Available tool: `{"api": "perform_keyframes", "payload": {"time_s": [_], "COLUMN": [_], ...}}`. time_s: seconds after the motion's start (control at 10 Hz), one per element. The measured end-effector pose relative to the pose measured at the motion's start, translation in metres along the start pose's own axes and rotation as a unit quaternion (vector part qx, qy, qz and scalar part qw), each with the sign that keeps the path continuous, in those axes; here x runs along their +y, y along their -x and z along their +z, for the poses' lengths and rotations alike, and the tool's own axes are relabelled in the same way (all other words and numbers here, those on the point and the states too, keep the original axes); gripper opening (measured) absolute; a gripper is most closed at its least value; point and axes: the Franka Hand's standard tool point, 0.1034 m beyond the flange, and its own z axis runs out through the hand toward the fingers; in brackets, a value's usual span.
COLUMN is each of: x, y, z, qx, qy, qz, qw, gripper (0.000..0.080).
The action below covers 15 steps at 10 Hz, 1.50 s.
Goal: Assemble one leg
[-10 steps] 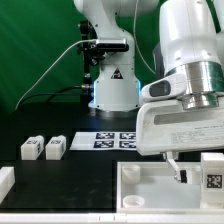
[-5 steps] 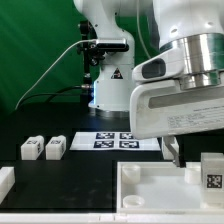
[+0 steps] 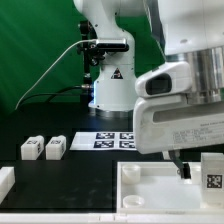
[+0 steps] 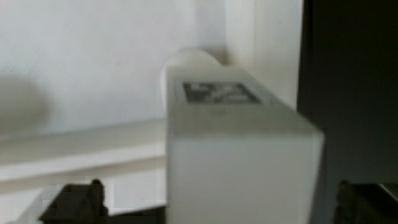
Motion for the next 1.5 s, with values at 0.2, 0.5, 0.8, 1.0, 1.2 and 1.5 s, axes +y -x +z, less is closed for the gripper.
{"api": "perform_keyframes", "payload": {"time_s": [0.2, 0.5, 0.8, 1.0, 1.2, 1.5], "x": [0.0014, 0.0027, 0.0031, 0.0041, 0.006, 0.011], "y": [0.0033, 0.0035, 0.0035, 0.003, 0.0027, 0.0005], "z": [0.004, 0.0045, 0.0045, 0.0045, 0.0047, 0.0058], "qx": [-0.006, -0.006, -0.006, -0.003, 0.003, 0.0], "qy": [0.001, 0.001, 0.001, 0.001, 0.008, -0.011], "qz": [0.002, 0.003, 0.027, 0.114, 0.305, 0.544], "qw": [1.0, 1.0, 1.0, 0.993, 0.952, 0.839], "gripper": [0.0526, 0.0289, 0.029, 0.029, 0.0291, 0.0291]}}
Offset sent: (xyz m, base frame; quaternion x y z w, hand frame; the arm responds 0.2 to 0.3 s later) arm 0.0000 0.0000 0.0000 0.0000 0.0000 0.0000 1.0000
